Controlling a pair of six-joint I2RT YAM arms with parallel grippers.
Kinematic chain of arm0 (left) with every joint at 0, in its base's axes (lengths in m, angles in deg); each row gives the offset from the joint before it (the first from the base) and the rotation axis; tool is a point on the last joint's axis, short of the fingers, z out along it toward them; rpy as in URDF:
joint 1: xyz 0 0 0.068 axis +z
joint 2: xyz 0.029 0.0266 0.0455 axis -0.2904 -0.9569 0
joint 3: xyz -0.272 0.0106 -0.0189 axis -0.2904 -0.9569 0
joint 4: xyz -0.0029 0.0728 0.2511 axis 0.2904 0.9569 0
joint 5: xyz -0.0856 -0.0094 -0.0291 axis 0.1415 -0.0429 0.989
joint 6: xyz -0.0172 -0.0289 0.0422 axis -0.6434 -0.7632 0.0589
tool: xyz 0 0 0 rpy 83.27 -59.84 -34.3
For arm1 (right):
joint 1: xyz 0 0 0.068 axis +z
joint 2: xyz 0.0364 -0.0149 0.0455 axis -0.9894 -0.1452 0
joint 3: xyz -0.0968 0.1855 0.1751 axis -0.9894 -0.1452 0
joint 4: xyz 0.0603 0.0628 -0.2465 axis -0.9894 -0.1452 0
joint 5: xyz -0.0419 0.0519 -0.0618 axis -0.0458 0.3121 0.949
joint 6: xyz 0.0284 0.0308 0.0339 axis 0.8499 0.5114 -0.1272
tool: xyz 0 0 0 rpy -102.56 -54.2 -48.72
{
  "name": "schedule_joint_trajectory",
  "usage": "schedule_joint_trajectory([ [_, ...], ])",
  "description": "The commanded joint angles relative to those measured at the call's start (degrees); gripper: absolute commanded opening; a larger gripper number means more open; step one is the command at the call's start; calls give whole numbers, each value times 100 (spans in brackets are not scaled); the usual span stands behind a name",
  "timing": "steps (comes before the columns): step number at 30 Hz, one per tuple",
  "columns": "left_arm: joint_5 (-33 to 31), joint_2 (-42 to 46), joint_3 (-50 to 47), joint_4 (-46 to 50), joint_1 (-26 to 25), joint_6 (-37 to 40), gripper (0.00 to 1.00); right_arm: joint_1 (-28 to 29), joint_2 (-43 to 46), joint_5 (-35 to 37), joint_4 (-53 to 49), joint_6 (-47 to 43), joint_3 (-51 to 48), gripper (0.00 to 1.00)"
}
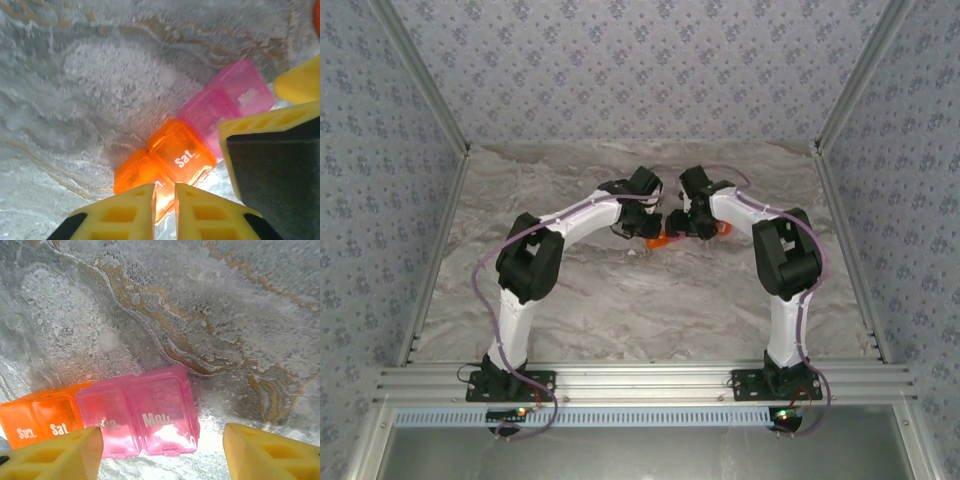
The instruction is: Sort the pills into containers
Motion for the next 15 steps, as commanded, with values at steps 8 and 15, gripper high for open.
schedule_joint_trajectory([
  [8,-895,2030,-701,-611,340,222,74,-313,1049,-364,-404,129,607,80],
  [15,-2011,3440,-1854,-1255,868,462,98,-1007,2218,-292,-265,257,324,96],
])
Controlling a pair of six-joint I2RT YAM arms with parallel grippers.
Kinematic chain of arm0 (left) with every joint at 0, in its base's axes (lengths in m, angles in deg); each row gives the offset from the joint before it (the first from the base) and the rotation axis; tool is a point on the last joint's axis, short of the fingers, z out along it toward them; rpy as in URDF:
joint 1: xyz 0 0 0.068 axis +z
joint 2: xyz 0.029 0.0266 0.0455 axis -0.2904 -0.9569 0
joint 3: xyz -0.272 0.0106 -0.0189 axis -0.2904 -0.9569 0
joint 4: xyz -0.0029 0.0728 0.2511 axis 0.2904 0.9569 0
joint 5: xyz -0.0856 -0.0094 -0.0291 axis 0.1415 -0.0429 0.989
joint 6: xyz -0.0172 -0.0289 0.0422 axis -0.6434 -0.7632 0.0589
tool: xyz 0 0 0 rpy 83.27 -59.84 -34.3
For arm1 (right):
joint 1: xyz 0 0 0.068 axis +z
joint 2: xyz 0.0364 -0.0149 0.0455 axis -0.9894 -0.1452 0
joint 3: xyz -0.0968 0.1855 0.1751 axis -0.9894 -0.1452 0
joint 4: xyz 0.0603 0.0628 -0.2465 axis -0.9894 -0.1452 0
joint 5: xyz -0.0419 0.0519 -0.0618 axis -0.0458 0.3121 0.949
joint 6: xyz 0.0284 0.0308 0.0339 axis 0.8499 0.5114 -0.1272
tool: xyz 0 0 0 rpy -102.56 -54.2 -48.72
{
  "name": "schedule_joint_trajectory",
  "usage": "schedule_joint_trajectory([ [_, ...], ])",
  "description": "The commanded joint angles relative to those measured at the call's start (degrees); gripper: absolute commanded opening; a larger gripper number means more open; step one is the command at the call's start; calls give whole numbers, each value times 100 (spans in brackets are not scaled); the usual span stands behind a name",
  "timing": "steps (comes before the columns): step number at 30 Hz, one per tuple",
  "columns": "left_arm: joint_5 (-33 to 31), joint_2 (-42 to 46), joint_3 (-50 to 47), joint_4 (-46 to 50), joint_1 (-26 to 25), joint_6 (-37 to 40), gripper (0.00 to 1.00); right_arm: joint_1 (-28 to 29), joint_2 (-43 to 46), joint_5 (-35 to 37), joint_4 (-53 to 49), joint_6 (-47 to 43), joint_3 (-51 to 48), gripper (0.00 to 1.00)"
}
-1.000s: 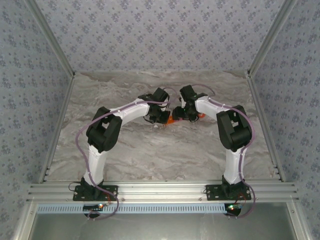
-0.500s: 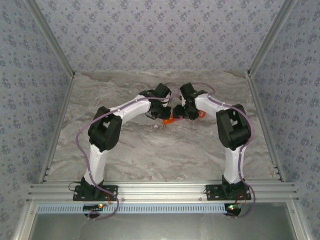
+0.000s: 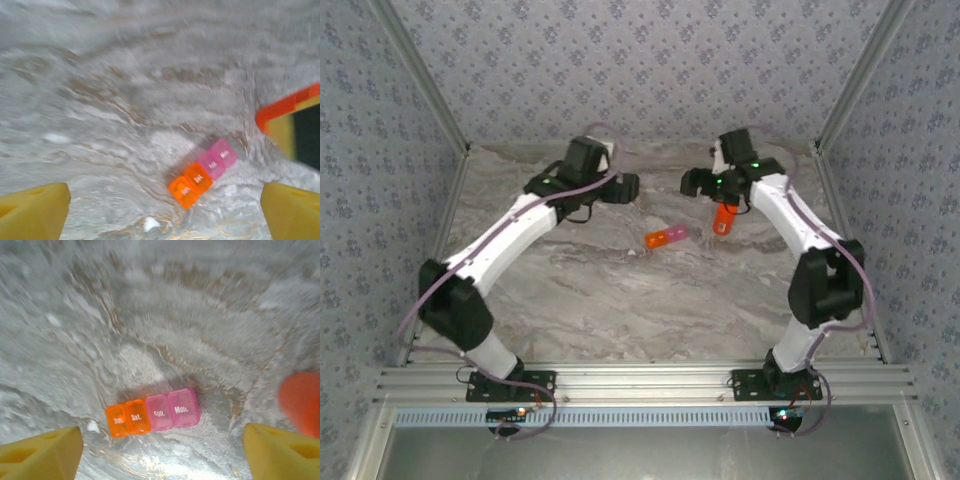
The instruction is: Sort the pills into containers
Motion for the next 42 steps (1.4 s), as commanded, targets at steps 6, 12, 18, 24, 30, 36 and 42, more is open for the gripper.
schedule_joint_trajectory([
  [6,-2255,1713,-2654,-3107,253,2012,98,-1076,1501,967,476,227,-953,100],
  [12,-1389,2461,-3694,-3518,1551,2004,98,-1748,2231,2125,1905,559,-2742,100],
  [18,-1107,2491,-4756,-4497,2380,1952,98,-1881,2431,2948,3431,26,-4139,100],
  [24,-1266,2001,-5800,-5600,2665,1754,98,-1891,2203,3272,4445,-521,-4906,100],
  [30,-862,1259,-6306,-6907,2818,1859,98,-1764,1962,3175,6376,-1171,-5933,100],
  [36,3,499,-6712,-8289,3086,1879,98,-1655,1598,2681,7893,-1838,-6497,100],
  [42,441,338,-6255,-7562,3199,1921,98,-1600,853,2134,9190,-2127,-6792,99],
])
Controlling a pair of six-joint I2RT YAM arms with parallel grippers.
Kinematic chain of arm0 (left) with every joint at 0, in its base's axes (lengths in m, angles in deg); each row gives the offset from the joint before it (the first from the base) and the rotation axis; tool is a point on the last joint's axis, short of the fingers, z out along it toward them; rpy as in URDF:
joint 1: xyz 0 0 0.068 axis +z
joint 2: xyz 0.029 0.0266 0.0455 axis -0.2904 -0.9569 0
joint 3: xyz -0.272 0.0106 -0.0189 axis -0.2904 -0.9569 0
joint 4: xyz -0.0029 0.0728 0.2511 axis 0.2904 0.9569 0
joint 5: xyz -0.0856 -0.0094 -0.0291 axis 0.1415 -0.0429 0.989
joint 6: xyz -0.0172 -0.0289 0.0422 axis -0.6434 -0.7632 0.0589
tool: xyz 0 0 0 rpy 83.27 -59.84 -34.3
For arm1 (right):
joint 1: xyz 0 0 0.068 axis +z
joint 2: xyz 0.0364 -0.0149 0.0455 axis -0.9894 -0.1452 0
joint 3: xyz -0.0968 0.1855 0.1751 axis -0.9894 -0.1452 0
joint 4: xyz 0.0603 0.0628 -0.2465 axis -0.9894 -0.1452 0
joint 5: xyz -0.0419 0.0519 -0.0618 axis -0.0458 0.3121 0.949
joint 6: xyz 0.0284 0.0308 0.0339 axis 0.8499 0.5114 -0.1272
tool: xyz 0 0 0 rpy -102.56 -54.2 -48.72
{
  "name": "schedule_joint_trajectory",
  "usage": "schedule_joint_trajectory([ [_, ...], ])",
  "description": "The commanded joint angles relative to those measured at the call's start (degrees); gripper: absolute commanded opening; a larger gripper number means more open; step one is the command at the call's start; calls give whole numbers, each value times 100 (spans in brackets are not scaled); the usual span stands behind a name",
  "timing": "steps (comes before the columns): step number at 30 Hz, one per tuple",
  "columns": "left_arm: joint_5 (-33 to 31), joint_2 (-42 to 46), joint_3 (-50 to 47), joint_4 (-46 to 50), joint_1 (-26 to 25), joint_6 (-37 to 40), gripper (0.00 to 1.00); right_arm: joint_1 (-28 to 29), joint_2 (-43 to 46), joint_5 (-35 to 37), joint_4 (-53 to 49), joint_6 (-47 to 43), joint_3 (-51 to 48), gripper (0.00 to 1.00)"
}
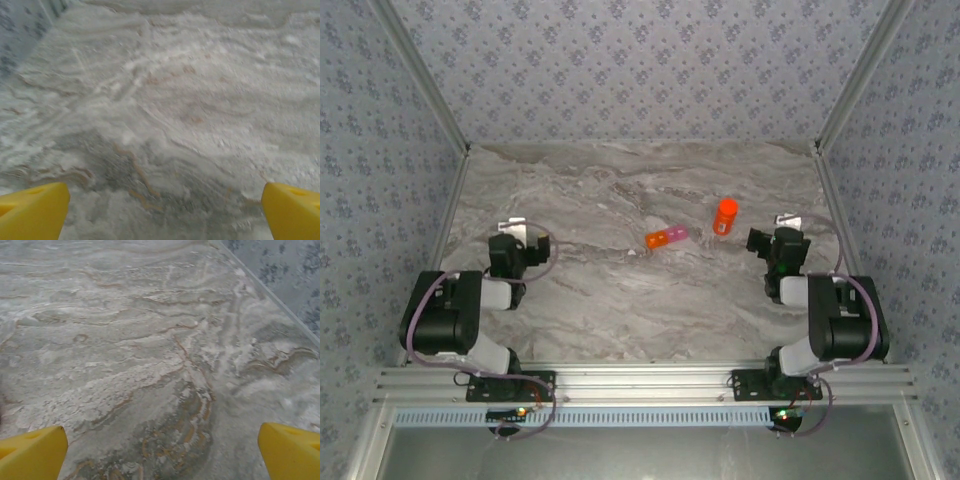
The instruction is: Sort the pills into containers
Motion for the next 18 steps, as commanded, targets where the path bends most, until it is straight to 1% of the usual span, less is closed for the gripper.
schedule_joint_trajectory([
  [1,489,-30,370,25,196,-58,98,49,-170,-324,670,-349,-17,100],
  [2,453,-43,440,149,256,-148,98,50,-160,-324,618,-347,3,100],
  [3,515,-46,491,240,328,-224,98,48,-237,-341,842,-362,-39,100],
  [4,557,-62,484,191,364,-239,98,47,-198,-335,694,-350,-6,100],
  [8,543,-52,484,199,362,-234,98,77,-181,-275,672,-366,0,99],
  [10,484,-43,466,186,324,-216,98,160,-181,-100,772,-410,-48,100],
  [12,484,-43,466,186,323,-220,98,128,-174,-203,737,-392,-33,100],
  [18,480,-44,466,187,330,-219,98,121,-181,-201,738,-392,-28,99],
])
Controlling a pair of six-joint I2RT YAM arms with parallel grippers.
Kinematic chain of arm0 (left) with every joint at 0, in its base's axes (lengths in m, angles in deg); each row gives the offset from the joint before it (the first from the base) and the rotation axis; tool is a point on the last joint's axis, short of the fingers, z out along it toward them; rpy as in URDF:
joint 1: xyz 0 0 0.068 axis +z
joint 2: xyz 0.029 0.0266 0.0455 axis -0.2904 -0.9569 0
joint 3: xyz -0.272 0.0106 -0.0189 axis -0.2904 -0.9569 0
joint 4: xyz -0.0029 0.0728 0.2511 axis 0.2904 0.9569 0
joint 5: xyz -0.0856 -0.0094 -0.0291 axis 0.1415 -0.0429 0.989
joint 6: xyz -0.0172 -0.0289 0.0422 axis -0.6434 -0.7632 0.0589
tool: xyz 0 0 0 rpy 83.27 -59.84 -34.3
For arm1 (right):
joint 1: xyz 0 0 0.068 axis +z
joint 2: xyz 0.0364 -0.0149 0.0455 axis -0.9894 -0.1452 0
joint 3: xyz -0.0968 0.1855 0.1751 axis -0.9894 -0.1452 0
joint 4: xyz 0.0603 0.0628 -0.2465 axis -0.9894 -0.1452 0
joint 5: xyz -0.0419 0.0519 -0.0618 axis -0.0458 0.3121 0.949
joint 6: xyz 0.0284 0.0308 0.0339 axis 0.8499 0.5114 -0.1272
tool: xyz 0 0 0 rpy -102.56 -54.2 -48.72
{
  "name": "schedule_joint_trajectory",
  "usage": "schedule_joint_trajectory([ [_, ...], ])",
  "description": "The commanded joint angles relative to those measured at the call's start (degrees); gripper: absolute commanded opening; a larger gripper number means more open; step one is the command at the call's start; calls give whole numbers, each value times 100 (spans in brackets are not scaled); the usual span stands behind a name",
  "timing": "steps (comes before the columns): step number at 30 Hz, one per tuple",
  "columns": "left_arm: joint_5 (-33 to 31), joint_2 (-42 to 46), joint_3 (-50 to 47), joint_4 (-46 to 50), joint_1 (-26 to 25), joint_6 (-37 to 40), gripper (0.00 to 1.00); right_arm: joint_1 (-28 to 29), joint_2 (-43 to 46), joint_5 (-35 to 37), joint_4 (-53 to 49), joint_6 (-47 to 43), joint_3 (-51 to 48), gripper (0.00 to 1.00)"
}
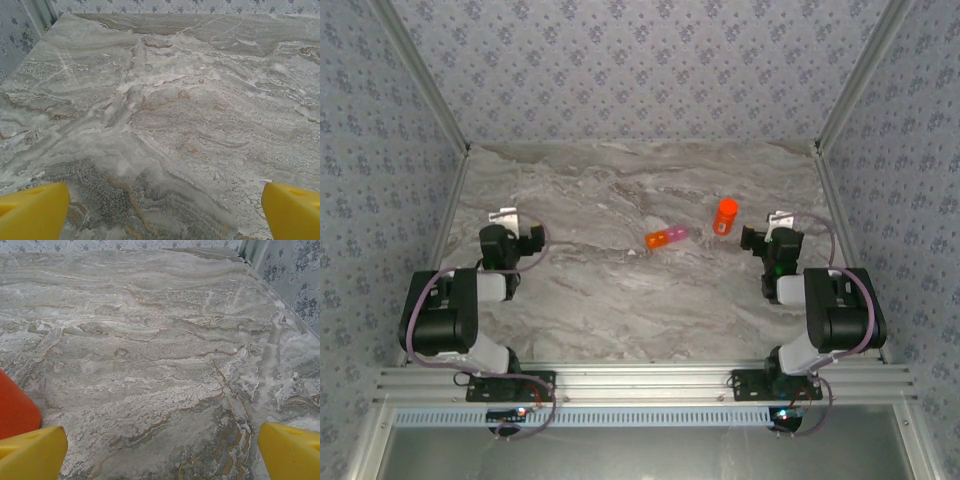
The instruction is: Sort the pills into containers
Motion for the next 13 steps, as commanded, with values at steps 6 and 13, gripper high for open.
schedule_joint_trajectory([
  [6,111,-47,44,0,-31,-58,98,0,1,44,134,-84,13,100],
  [13,115,-44,44,1,-33,-63,98,-42,19,-88,149,-75,-7,99],
])
